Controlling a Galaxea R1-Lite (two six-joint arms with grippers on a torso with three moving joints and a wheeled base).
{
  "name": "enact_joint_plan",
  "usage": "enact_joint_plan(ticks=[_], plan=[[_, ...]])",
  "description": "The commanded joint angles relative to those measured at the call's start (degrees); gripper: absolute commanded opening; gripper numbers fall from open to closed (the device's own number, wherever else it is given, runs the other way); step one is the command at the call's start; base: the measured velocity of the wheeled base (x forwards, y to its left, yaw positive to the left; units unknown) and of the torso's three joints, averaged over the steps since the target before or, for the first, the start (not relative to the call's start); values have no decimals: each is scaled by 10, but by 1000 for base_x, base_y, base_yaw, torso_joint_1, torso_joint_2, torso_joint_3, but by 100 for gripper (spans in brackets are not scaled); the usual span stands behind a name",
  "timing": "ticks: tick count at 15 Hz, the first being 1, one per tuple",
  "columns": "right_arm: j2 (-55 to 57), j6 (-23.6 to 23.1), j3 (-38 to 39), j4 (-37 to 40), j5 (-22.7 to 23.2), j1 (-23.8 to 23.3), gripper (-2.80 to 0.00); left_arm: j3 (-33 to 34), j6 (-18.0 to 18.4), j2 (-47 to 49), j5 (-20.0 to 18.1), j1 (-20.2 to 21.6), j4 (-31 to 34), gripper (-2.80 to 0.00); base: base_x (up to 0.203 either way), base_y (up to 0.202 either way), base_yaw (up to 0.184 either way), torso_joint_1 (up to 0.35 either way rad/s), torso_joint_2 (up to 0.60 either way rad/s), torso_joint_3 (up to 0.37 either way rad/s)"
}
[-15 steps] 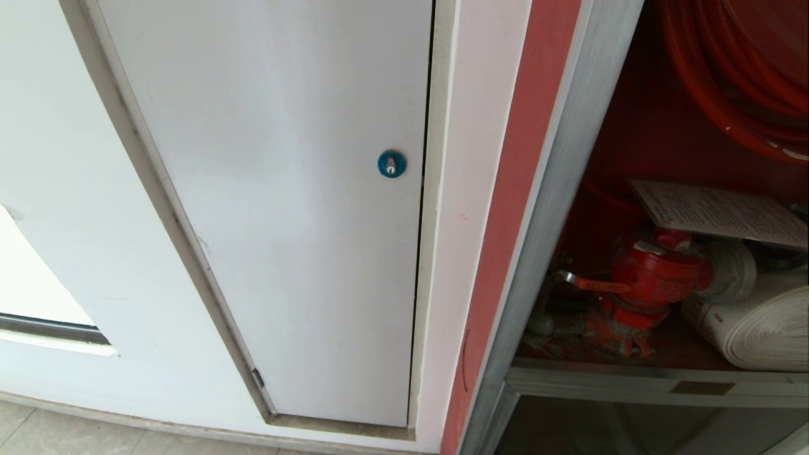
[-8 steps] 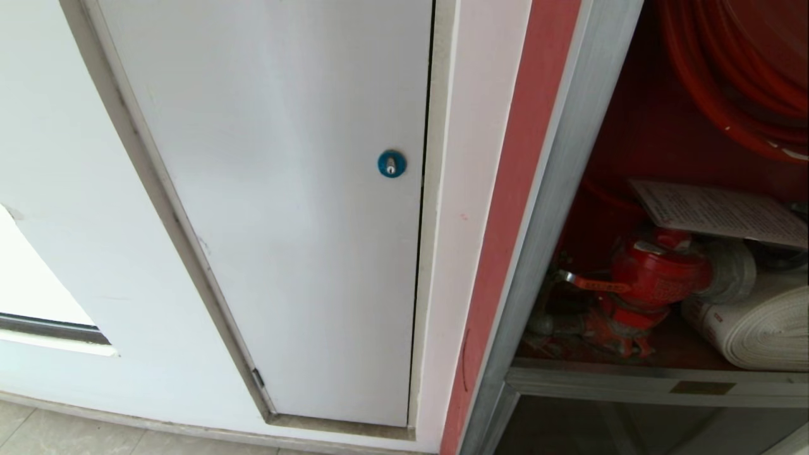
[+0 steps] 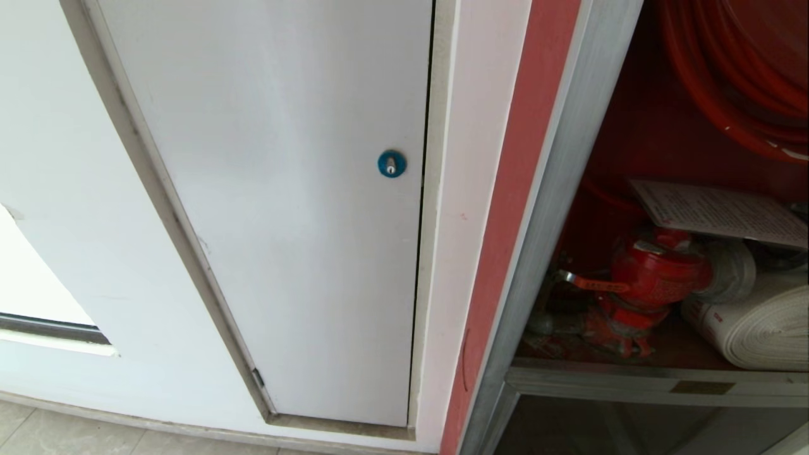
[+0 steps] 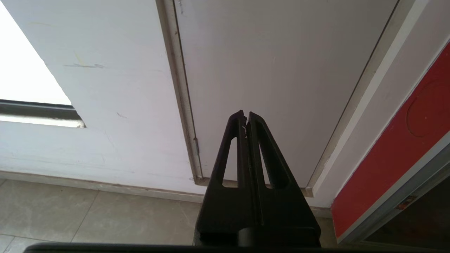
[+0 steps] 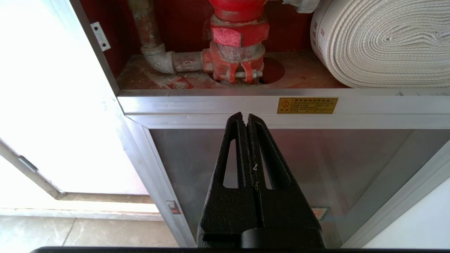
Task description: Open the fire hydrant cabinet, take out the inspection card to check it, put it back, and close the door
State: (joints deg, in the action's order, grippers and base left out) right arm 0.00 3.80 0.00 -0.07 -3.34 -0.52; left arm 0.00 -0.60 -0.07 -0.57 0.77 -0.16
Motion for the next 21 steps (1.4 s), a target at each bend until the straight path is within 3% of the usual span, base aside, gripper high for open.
enact_joint_plan(ticks=[1, 16, 21], plan=[[0, 1, 0, 0, 0, 0, -280, 1, 0, 1, 0, 0, 0, -280, 0, 0, 0, 0, 0, 0], [0, -3, 0, 1, 11, 0, -280, 1, -1, 1, 0, 0, 1, -280, 0, 0, 0, 0, 0, 0], [0, -3, 0, 1, 11, 0, -280, 0, -2, 1, 1, 0, 1, -280, -165, 0, 2, 0, 0, 2]])
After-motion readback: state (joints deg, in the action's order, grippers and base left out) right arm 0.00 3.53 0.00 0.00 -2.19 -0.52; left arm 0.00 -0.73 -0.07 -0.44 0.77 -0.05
